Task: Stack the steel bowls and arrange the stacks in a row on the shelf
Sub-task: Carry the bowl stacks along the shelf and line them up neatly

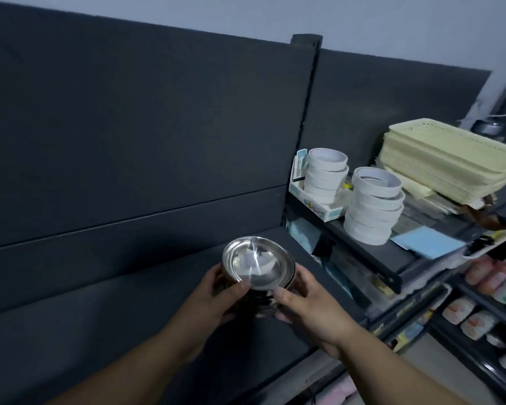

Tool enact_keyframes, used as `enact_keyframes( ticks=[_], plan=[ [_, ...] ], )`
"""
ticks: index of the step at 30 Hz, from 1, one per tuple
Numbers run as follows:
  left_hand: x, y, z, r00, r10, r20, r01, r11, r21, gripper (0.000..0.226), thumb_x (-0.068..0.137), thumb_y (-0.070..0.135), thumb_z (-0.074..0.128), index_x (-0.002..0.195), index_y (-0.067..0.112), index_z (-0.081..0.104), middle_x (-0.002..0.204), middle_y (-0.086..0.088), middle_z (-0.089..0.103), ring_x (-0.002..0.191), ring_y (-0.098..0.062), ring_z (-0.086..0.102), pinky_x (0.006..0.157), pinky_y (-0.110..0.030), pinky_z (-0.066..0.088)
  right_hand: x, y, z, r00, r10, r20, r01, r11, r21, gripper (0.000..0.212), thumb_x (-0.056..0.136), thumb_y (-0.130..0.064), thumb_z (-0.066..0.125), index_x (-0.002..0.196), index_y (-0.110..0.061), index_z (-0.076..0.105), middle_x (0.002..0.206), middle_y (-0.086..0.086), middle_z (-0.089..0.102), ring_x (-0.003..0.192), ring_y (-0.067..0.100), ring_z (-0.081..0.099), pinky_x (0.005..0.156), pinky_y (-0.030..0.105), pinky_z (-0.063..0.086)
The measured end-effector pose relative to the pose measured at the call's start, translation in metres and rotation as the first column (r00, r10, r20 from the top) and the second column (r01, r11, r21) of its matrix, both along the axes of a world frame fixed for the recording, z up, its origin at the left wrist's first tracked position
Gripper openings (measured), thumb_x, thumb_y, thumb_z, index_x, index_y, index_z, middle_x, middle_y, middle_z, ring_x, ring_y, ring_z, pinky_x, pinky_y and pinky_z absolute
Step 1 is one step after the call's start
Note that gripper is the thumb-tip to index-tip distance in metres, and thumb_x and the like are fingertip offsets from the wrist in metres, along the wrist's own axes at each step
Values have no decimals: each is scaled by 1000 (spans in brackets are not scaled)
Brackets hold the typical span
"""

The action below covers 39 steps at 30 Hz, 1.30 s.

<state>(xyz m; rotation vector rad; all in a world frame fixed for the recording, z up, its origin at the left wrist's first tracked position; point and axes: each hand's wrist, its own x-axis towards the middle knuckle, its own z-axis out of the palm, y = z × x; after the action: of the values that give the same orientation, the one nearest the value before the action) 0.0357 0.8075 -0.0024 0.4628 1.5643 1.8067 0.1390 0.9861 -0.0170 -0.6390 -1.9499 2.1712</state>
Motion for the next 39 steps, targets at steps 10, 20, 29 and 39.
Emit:
enact_keyframes(
  ticks=[10,20,29,39],
  plan=[
    [34,43,-18,941,332,69,-333,943,0,65,70,27,82,127,27,50,123,5,66,104,-11,67,76,-25,53,-29,59,-17,951,307,-28,-309,948,-75,84,55,-31,89,130,-39,52,129,-11,62,115,14,63,79,28,57],
    [52,35,-22,892,446,-74,-451,888,-87,77,61,17,85,130,25,51,125,7,66,115,-7,62,88,-18,51,-39,60,-30,868,488,-87,-472,868,153,101,52,-26,92,140,-38,45,131,-13,64,126,6,56,111,39,43],
    [47,34,-25,861,466,-204,-503,838,-209,80,67,5,81,135,22,44,130,0,62,117,-9,61,96,-20,48,-52,60,-40,867,496,-44,-479,855,199,107,50,-26,92,143,-36,41,129,-13,65,122,7,59,108,41,46],
    [83,-10,-30,769,390,-506,-638,517,-571,80,74,35,80,143,22,40,142,0,47,128,-16,48,105,-23,37,-3,36,-46,953,224,204,-298,812,501,41,74,-16,83,105,-19,56,93,-3,65,83,12,65,77,23,43]
  ],
)
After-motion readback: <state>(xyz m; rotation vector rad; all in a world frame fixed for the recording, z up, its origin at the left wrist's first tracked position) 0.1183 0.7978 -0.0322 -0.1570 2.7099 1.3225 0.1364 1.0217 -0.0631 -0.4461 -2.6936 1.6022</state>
